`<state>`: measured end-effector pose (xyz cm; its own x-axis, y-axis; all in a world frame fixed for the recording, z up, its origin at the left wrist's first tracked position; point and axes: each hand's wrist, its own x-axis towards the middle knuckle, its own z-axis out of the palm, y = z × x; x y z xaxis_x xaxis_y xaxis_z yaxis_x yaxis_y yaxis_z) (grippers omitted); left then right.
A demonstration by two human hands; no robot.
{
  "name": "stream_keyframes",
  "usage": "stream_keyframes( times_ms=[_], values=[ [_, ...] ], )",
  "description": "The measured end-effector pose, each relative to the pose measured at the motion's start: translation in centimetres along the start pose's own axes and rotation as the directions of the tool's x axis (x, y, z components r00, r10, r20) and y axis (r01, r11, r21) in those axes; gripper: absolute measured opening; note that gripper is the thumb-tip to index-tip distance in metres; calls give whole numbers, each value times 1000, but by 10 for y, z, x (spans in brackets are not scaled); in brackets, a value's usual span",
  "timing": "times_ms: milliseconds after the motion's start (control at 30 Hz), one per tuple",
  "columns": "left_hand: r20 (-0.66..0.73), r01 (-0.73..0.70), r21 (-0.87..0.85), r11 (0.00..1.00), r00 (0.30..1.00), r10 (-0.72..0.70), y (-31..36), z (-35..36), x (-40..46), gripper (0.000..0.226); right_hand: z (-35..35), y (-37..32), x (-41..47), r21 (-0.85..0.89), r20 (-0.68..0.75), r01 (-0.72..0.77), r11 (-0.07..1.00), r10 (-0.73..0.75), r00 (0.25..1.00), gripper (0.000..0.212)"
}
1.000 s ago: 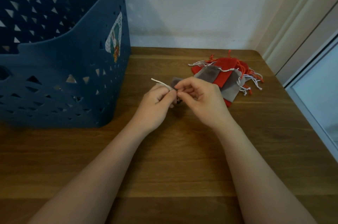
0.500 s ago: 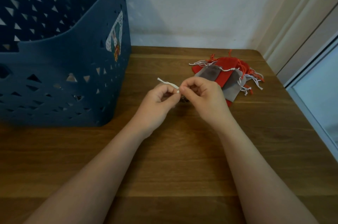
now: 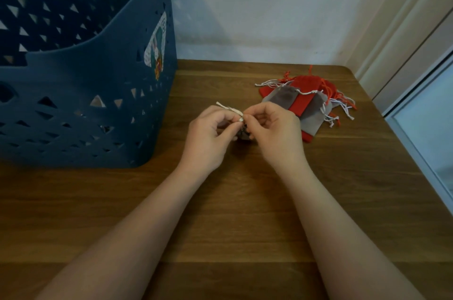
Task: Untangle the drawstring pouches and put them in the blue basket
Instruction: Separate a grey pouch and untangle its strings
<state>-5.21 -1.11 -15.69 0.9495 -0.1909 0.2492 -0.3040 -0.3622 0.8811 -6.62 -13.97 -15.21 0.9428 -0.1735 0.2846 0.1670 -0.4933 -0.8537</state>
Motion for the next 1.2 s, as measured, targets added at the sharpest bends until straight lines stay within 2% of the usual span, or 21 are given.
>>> stream_keyframes(
  times_ms=[133,267,400,467,567,667,733,800,967,1100,1200],
  values=[
    [-28,22,79,997,999,-20,-1,-1,1,13,-2,-3,2,-336,87,273,901,-259,962,14],
    [-51,25,106,994,998,-19,-1,-3,1,14,-4,-4,3,-395,204,370,841,-312,928,18],
    [-39,-19,143,990,999,25,-1,-6,2,15,-7,-3,5,-378,203,378,845,-323,924,9],
    [-34,-64,178,982,997,71,-2,-8,4,16,-6,-3,5,-327,210,326,887,-268,940,7],
    [-22,-110,206,972,993,117,-1,-8,4,17,-8,-4,3,-53,252,84,995,-68,965,7],
    [-14,-86,146,986,996,89,-1,-5,2,17,-12,-1,5,177,321,-189,966,125,939,14],
    [-21,-46,50,998,999,47,-1,-3,1,19,-12,2,6,285,363,-295,912,182,914,16],
    [-53,-75,30,997,996,76,0,-2,0,22,-12,4,6,356,396,-348,867,198,897,18],
    [-68,-245,136,960,964,256,-2,-3,-1,17,-14,3,7,489,435,-463,739,254,864,18],
    [-60,-289,250,924,948,312,-4,-3,0,14,-13,1,6,475,441,-488,733,282,852,18],
    [-40,-289,320,902,947,318,-3,-4,0,3,-12,-2,6,474,445,-509,719,303,843,16]
  ],
)
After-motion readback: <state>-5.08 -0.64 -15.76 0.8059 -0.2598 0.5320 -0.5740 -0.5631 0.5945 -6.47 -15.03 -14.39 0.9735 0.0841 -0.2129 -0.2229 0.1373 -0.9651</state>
